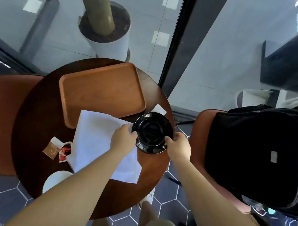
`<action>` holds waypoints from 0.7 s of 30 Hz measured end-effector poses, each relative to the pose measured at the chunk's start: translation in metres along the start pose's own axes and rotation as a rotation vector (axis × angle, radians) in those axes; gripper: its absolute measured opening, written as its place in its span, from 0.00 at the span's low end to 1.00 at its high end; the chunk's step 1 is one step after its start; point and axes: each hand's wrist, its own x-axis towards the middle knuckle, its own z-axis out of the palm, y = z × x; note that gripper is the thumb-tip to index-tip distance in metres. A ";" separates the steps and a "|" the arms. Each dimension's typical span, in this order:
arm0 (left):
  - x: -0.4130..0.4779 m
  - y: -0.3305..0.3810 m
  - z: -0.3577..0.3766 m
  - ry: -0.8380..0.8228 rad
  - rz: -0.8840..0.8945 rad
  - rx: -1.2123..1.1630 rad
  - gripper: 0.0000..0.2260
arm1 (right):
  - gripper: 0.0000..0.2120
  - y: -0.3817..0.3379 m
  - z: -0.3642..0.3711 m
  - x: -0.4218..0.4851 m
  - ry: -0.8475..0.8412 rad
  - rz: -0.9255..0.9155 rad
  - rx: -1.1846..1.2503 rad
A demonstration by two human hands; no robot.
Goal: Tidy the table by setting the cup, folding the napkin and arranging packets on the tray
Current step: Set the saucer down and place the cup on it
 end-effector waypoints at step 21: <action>-0.002 -0.010 -0.001 0.080 -0.018 -0.219 0.13 | 0.15 0.005 -0.009 0.002 -0.001 0.097 0.376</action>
